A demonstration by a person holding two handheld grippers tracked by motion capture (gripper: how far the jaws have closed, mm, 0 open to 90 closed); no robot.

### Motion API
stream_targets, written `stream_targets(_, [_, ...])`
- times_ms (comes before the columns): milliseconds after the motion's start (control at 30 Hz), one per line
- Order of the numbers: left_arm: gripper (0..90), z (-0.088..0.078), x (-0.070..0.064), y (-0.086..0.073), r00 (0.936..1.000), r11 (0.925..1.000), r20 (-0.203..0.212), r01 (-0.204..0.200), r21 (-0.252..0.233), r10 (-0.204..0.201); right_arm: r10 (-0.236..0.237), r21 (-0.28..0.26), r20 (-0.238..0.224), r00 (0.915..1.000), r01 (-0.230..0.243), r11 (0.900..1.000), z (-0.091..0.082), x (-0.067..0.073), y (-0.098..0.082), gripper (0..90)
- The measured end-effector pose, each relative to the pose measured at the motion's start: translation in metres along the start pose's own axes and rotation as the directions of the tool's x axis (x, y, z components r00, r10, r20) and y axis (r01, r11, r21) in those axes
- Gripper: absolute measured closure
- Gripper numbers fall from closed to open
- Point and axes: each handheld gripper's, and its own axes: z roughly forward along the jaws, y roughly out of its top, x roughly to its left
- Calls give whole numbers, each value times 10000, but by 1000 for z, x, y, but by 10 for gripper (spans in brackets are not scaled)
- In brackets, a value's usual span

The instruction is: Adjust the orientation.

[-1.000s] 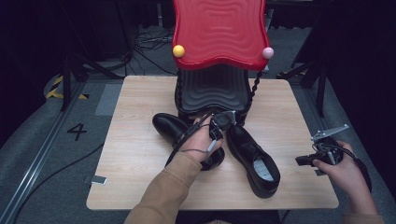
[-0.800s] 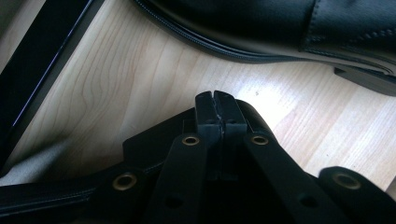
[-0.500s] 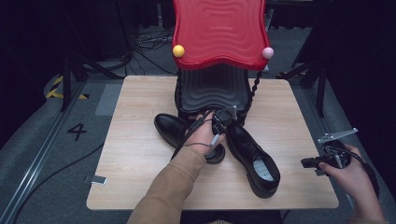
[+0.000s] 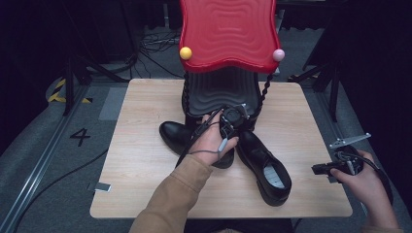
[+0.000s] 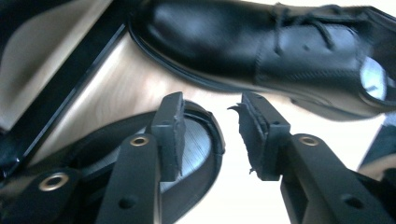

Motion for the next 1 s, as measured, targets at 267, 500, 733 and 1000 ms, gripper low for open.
stream_targets(267, [508,17,-3,-6,9997,9910,-37,262,1312,-260,-69,79,-84,9999,70,9999,4,2,3,818])
stream_targets(500, [720,40,1,-6,9997,9874,244,25,1582,-64,-50,112,-101,9999,51,9999,5,1,2,812])
stream_targets(733, [797,29,-6,-11,9993,9868,-150,-316,1587,344,-64,131,-100,9999,66,9999,7,1,3,807])
stream_targets(1000, [783,-6,-18,-44,9975,9845,13,-706,1604,713,-224,205,-165,9996,227,9995,11,3,9,803])
